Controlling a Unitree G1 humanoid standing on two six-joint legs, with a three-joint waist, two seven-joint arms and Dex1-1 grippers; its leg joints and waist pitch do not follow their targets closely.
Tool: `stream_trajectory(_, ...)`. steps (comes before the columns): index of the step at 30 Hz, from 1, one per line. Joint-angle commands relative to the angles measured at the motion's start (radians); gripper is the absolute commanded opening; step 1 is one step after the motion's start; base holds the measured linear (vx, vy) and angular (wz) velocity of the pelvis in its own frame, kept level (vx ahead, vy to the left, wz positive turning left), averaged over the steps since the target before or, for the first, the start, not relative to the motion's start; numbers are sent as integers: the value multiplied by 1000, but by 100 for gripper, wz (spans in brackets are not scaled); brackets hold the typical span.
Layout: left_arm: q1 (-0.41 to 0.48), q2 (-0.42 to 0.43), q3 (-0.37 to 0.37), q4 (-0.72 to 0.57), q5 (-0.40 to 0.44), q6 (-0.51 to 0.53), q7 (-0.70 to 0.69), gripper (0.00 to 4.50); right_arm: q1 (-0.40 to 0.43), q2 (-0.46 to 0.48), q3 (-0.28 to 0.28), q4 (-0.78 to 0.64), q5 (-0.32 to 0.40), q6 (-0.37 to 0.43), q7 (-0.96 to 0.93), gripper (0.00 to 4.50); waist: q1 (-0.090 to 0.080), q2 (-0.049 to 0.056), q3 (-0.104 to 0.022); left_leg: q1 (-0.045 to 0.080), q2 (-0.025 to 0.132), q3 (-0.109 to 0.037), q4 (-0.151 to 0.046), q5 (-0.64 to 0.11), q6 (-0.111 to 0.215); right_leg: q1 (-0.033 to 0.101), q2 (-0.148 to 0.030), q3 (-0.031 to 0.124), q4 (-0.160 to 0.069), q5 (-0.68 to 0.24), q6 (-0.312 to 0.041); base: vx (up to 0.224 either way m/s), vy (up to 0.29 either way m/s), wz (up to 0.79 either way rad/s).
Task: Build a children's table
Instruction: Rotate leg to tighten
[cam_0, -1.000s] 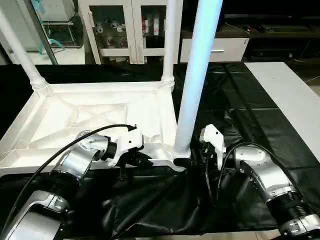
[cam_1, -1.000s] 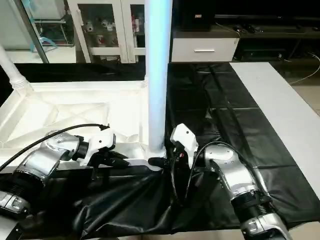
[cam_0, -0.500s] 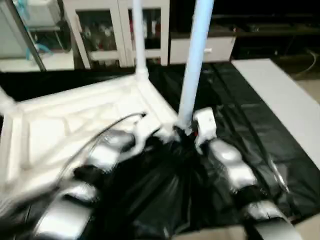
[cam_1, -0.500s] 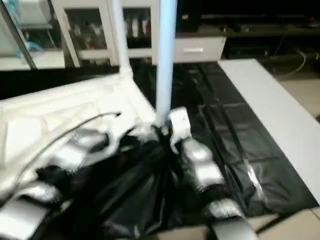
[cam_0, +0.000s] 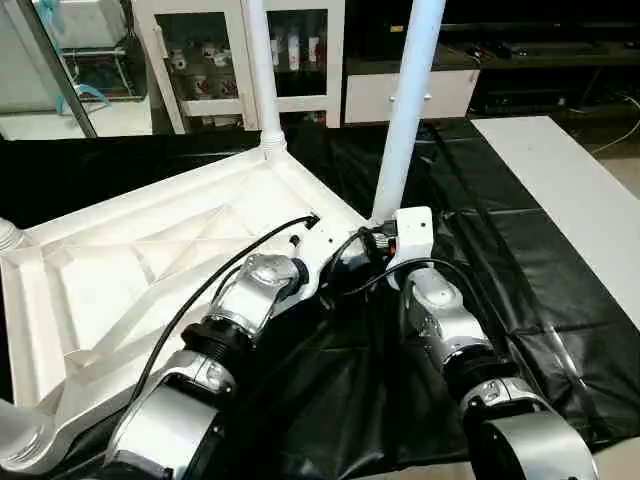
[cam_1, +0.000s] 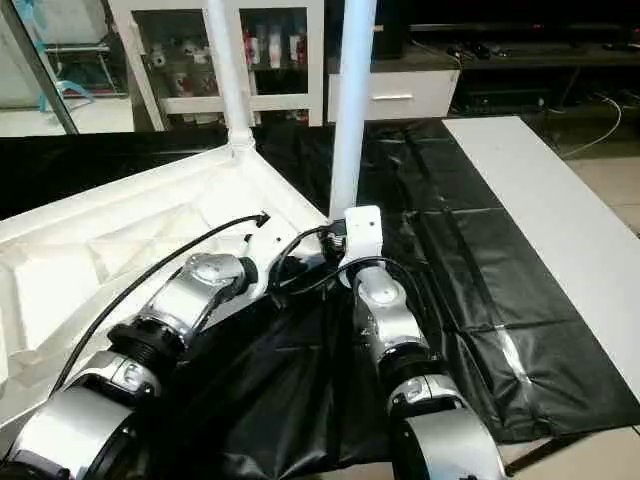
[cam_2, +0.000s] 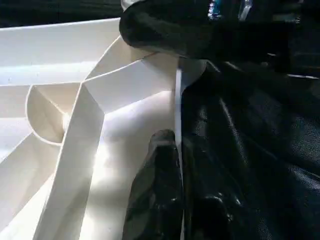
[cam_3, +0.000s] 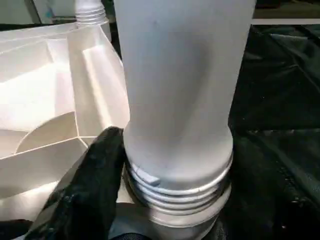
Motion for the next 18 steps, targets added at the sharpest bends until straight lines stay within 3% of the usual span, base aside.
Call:
stream_trajectory(1, 64, 49, -7, -26, -26, -62, -88, 0, 46, -44, 30, -74, 6, -13, 96, 359, 4, -16, -60, 3, 75, -29, -61, -107, 124, 51, -92, 51, -69, 8, -227, 0, 0, 0)
stream_trajectory(5, 112, 142, -61, -71, -19, -103, -264, 0, 113, -144, 57, -190, 16, 6, 282, 396, 2, -12, -56, 9, 76, -26, -63, -145, 122, 44, -90, 51, -79, -45, -232, 0, 0, 0)
stream_trajectory(7, 132, 191, -72, -95, -37, -125, -369, 0, 164, -218, 105, -273, 13, 11, 424, 416, 9, -1, -53, 13, 81, -26, -66, -180, 100, 40, -86, 52, -83, -93, -222, 0, 0, 0)
stream_trajectory(9, 139, 238, -82, -99, -44, -156, -452, 0, 226, -291, 152, -389, 47, 48, 583, 433, 16, -4, -52, 14, 85, -27, -69, -191, 95, 43, -81, 52, -81, -85, -213, 0, 0, 0)
stream_trajectory(10, 140, 259, -84, -98, -48, -165, -485, 0, 255, -326, 169, -450, 69, 69, 650, 441, 16, 0, -52, 12, 86, -28, -71, -190, 91, 41, -83, 52, -78, -76, -216, 0, 0, 0)
stream_trajectory(12, 146, 289, -87, -111, -58, -179, -535, 0, 293, -371, 184, -539, 110, 105, 733, 447, 16, -6, -52, 10, 87, -29, -73, -196, 90, 45, -84, 52, -78, -68, -215, 0, 0, 0)
stream_trajectory(14, 150, 308, -89, -122, -66, -185, -565, 0, 311, -395, 187, -591, 138, 134, 785, 447, 15, -6, -51, 9, 86, -28, -73, -192, 94, 45, -85, 51, -76, -60, -226, 0, 0, 0)
stream_trajectory(18, 147, 336, -87, -126, -66, -204, -585, 0, 308, -422, 198, -616, 156, 175, 865, 447, 9, -10, -50, 8, 84, -27, -70, -195, 91, 41, -90, 52, -82, -114, -231, 0, 0, 0)
